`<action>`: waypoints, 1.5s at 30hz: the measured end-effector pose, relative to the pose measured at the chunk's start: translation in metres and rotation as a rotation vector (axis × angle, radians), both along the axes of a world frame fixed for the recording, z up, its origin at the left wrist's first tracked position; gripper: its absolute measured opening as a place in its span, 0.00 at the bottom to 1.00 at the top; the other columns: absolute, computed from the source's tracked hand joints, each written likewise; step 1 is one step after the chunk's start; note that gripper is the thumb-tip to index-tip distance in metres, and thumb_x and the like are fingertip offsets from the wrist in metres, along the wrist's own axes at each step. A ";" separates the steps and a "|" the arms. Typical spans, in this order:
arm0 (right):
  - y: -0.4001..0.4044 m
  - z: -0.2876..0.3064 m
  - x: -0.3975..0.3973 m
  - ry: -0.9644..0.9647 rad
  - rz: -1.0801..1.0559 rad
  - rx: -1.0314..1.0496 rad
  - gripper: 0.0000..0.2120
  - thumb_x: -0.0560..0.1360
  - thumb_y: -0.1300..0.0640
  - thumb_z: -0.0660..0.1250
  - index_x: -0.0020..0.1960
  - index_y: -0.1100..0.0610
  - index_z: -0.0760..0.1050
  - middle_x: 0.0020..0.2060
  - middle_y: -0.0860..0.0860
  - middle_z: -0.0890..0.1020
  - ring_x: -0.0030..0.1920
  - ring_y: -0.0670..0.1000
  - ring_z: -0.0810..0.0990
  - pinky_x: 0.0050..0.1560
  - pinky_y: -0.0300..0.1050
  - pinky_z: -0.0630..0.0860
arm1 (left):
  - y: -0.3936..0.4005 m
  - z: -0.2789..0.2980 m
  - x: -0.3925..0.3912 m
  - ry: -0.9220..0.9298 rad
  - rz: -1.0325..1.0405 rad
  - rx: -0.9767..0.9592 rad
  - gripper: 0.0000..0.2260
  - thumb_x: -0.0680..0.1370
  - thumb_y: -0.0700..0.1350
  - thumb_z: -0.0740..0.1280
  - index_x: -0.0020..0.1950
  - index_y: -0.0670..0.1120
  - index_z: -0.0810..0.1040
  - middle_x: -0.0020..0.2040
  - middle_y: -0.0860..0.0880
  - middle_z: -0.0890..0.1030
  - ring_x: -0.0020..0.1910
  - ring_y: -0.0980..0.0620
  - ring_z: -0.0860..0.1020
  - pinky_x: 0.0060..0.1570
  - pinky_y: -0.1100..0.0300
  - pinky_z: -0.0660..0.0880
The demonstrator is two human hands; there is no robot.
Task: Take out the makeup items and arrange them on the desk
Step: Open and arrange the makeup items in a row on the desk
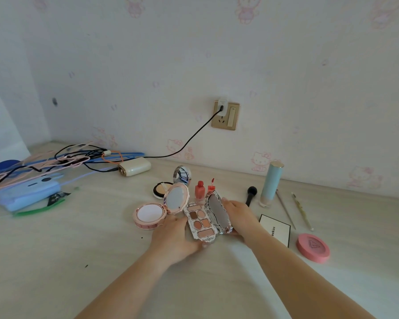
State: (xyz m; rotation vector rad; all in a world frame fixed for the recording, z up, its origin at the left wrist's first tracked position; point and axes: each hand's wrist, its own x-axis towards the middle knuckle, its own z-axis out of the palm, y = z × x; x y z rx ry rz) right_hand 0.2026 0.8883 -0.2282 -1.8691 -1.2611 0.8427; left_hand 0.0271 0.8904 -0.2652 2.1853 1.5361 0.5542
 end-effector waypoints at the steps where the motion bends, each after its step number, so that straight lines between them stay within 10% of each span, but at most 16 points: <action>1: -0.001 0.001 0.000 -0.005 0.000 0.004 0.21 0.81 0.47 0.53 0.61 0.59 0.75 0.51 0.57 0.80 0.51 0.55 0.76 0.50 0.43 0.68 | 0.000 0.000 0.000 0.000 0.001 -0.002 0.33 0.63 0.66 0.70 0.66 0.60 0.68 0.60 0.53 0.75 0.62 0.50 0.71 0.59 0.54 0.72; 10: -0.003 0.000 0.008 0.041 0.022 0.047 0.16 0.79 0.43 0.56 0.55 0.51 0.75 0.46 0.47 0.78 0.50 0.50 0.75 0.48 0.43 0.68 | -0.007 0.001 0.001 -0.029 0.048 -0.021 0.35 0.60 0.69 0.68 0.65 0.59 0.68 0.60 0.54 0.74 0.61 0.51 0.72 0.58 0.53 0.72; 13: -0.005 -0.001 0.016 0.040 0.034 0.101 0.11 0.78 0.43 0.57 0.44 0.47 0.72 0.39 0.44 0.76 0.46 0.49 0.76 0.43 0.41 0.70 | -0.011 0.005 -0.002 -0.156 0.092 -0.047 0.27 0.65 0.60 0.73 0.61 0.54 0.71 0.53 0.54 0.73 0.54 0.55 0.73 0.53 0.60 0.70; 18: -0.024 0.006 0.030 0.212 -0.005 0.187 0.13 0.78 0.47 0.61 0.59 0.51 0.72 0.50 0.48 0.78 0.46 0.44 0.79 0.45 0.43 0.78 | -0.021 0.014 -0.009 -0.402 0.088 -0.073 0.06 0.74 0.47 0.69 0.50 0.51 0.76 0.42 0.52 0.76 0.38 0.57 0.73 0.37 0.66 0.68; 27: -0.054 0.013 0.081 0.250 -0.087 0.287 0.04 0.78 0.53 0.62 0.51 0.47 0.74 0.46 0.45 0.80 0.47 0.44 0.80 0.44 0.41 0.77 | -0.049 0.050 0.042 -0.541 -0.109 -0.010 0.02 0.74 0.45 0.69 0.44 0.53 0.80 0.41 0.53 0.80 0.37 0.62 0.76 0.39 0.69 0.72; 33: -0.064 0.004 0.104 0.247 -0.125 0.271 0.10 0.78 0.54 0.62 0.58 0.53 0.73 0.43 0.47 0.79 0.48 0.48 0.79 0.45 0.45 0.75 | -0.061 0.040 0.097 -0.410 -0.222 -0.036 0.07 0.74 0.49 0.70 0.50 0.56 0.75 0.48 0.58 0.77 0.47 0.67 0.75 0.48 0.72 0.70; 37: -0.072 0.002 0.115 0.225 -0.125 0.263 0.11 0.78 0.54 0.63 0.59 0.53 0.73 0.44 0.47 0.78 0.50 0.51 0.79 0.55 0.53 0.76 | -0.056 0.026 0.127 -0.123 -0.168 -0.032 0.25 0.73 0.58 0.67 0.67 0.51 0.70 0.64 0.55 0.72 0.63 0.55 0.72 0.60 0.64 0.67; 45: -0.081 0.001 0.128 0.202 -0.147 0.306 0.06 0.77 0.54 0.64 0.54 0.48 0.75 0.49 0.50 0.81 0.52 0.56 0.81 0.55 0.57 0.77 | -0.055 0.009 0.165 0.320 -0.080 0.144 0.35 0.68 0.70 0.62 0.66 0.48 0.67 0.66 0.49 0.70 0.67 0.44 0.66 0.63 0.51 0.64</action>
